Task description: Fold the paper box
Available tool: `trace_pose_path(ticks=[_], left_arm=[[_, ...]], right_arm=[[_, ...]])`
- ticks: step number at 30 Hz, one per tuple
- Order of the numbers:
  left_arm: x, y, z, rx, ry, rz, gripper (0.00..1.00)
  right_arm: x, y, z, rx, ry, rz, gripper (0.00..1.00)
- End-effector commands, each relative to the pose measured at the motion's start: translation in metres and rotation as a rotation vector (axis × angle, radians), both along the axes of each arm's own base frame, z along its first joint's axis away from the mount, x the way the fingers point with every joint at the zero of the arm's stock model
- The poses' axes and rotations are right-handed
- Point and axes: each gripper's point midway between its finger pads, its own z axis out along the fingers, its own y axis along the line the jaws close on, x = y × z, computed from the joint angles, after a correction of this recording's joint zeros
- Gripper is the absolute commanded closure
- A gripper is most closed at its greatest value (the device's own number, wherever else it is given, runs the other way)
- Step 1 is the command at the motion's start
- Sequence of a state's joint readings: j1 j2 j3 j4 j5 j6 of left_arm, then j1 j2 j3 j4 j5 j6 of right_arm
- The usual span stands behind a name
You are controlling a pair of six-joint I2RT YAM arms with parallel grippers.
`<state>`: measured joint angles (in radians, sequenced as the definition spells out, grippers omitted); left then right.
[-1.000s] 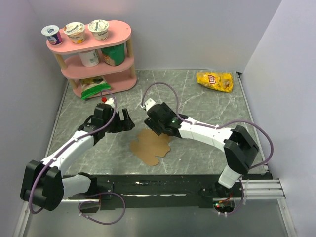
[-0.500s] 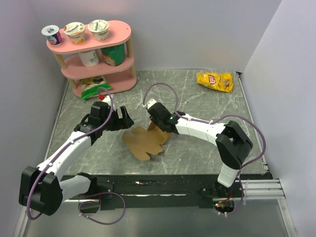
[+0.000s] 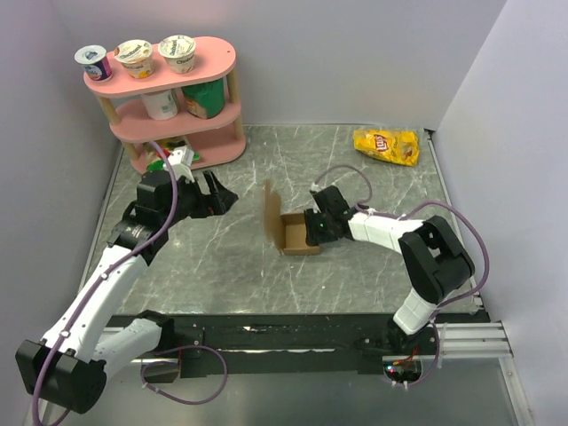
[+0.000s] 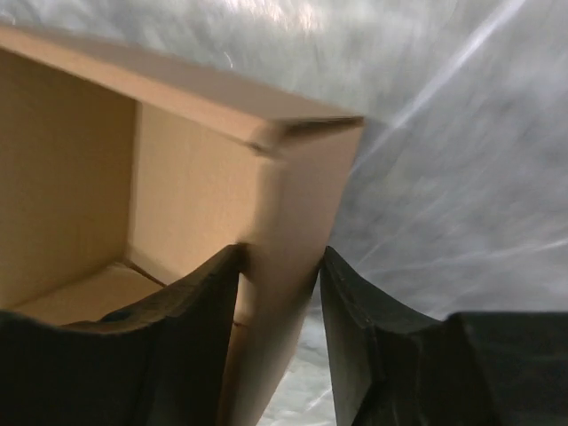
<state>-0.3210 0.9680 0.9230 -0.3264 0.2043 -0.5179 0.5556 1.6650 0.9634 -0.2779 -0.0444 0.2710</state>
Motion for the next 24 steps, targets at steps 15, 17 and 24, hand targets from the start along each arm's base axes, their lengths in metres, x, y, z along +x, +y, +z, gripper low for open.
trace_pose_path(ticks=[15,17,24], left_arm=[[-0.035,-0.054,-0.057,0.027,0.009,-0.143,0.02],[-0.037,-0.054,-0.059,0.001,0.003,-0.14,0.02],[-0.02,-0.056,-0.075,-0.007,0.035,-0.07,0.02]], right_arm=[[-0.015,0.001,0.046,0.525,-0.165,-0.536,0.0],[-0.02,-0.012,0.06,0.506,-0.227,-0.519,0.0],[-0.022,-0.017,0.062,0.455,-0.274,-0.446,0.0]])
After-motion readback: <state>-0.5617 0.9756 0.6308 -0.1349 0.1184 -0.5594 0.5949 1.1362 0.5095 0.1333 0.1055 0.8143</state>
